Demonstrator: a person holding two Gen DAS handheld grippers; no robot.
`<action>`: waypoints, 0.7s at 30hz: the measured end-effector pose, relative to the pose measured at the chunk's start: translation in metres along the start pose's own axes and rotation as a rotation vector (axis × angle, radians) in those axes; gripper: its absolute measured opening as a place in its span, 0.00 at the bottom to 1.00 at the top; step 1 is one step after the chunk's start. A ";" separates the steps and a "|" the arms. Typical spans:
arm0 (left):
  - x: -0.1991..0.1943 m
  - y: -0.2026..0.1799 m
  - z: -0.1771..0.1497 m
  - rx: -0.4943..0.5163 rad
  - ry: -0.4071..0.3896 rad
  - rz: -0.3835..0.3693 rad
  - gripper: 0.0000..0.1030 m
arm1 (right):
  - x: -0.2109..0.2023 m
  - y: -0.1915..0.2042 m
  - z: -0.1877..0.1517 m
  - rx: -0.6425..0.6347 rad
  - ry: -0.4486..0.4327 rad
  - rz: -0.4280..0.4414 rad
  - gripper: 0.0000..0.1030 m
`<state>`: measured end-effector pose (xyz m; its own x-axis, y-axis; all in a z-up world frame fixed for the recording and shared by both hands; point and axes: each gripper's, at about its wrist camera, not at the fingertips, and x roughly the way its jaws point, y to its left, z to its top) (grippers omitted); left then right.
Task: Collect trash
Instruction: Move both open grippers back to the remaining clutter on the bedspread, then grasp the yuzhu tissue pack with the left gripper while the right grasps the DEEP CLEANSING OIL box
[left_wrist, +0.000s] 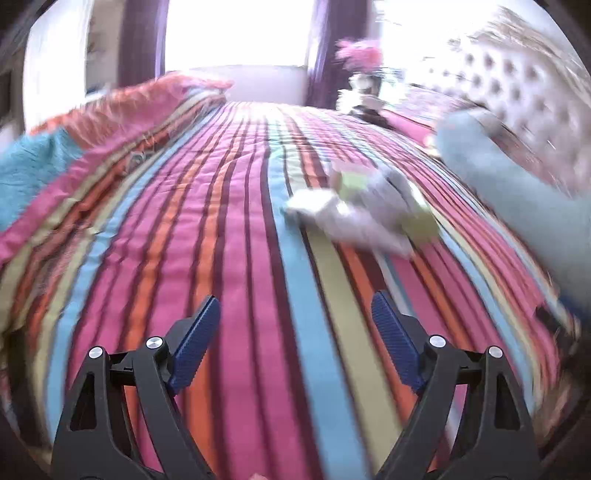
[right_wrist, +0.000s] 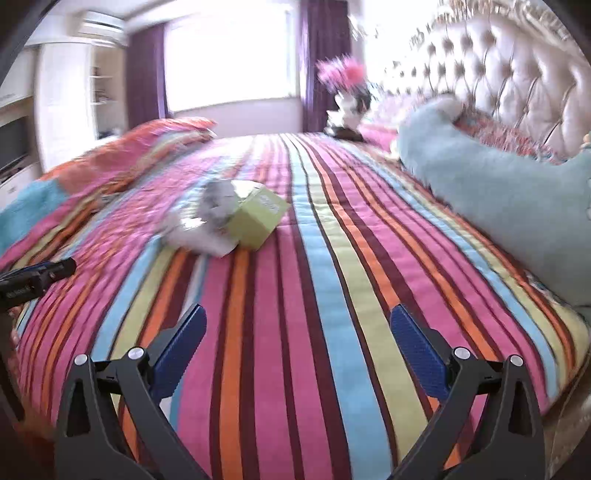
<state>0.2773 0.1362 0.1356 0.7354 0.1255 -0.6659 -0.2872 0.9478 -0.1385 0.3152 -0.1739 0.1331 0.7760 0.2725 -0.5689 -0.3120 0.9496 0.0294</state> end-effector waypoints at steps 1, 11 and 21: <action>0.024 0.002 0.019 -0.079 0.037 -0.009 0.79 | 0.025 0.002 0.014 0.017 0.029 0.004 0.93; 0.156 -0.004 0.081 -0.366 0.286 -0.036 0.79 | 0.121 0.012 0.061 0.084 0.099 -0.010 0.93; 0.197 0.001 0.097 -0.451 0.323 -0.075 0.79 | 0.156 0.026 0.069 0.228 0.162 0.140 0.93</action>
<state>0.4817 0.1901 0.0756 0.5591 -0.1009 -0.8229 -0.5278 0.7222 -0.4471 0.4654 -0.0960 0.1019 0.6308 0.3928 -0.6692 -0.2646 0.9196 0.2903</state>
